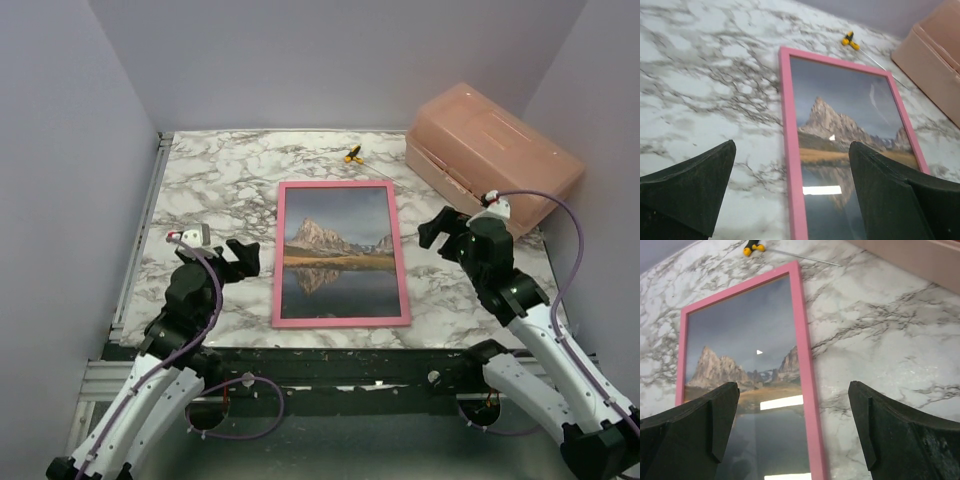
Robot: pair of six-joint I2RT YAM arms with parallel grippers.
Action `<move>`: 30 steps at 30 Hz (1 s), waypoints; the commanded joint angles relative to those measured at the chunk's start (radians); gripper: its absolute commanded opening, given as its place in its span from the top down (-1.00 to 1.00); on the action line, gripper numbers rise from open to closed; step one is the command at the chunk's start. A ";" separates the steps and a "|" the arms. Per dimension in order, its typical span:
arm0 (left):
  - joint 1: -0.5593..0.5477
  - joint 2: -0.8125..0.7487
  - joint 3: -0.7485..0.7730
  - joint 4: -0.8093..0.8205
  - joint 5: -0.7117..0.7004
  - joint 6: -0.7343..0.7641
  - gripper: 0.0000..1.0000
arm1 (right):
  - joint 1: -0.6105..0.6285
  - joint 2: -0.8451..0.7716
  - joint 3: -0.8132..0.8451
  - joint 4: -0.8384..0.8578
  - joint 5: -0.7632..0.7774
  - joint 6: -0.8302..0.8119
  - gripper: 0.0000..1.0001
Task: Put the photo into the frame
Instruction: Adjust the photo frame at the center of the board, then reset both arms
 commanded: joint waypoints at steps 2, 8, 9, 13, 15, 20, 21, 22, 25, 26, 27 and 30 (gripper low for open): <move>0.003 -0.201 -0.237 0.319 -0.310 0.206 -0.97 | -0.001 -0.118 -0.184 0.225 0.220 -0.126 -1.00; 0.003 -0.239 -0.477 0.670 -0.372 0.434 -0.97 | -0.001 -0.200 -0.438 0.552 0.352 -0.262 -0.99; 0.003 -0.222 -0.506 0.711 -0.371 0.439 -0.97 | -0.002 -0.200 -0.486 0.625 0.354 -0.292 -1.00; 0.004 -0.104 -0.586 0.902 -0.363 0.476 -0.97 | -0.001 -0.150 -0.649 0.891 0.384 -0.357 -1.00; 0.008 -0.030 -0.607 1.025 -0.356 0.503 -0.97 | -0.001 -0.103 -0.725 1.070 0.388 -0.394 -0.99; 0.070 0.231 -0.560 1.231 -0.263 0.524 -0.97 | -0.021 0.055 -0.815 1.422 0.348 -0.447 -1.00; 0.093 0.290 -0.541 1.252 -0.228 0.524 -0.97 | -0.032 0.117 -0.801 1.453 0.329 -0.449 -0.99; 0.118 0.342 -0.520 1.285 -0.194 0.546 -0.97 | -0.042 0.166 -0.783 1.474 0.323 -0.450 -1.00; 0.168 0.510 -0.482 1.439 -0.131 0.559 -0.97 | -0.068 0.342 -0.751 1.618 0.293 -0.459 -1.00; 0.178 0.555 -0.459 1.483 -0.112 0.576 -0.97 | -0.077 0.391 -0.737 1.680 0.278 -0.466 -1.00; 0.179 0.595 -0.439 1.494 -0.105 0.617 -0.97 | -0.090 0.445 -0.727 1.730 0.263 -0.473 -0.99; 0.192 0.645 -0.366 1.419 -0.083 0.650 -0.97 | -0.117 0.574 -0.670 1.789 0.219 -0.492 -1.00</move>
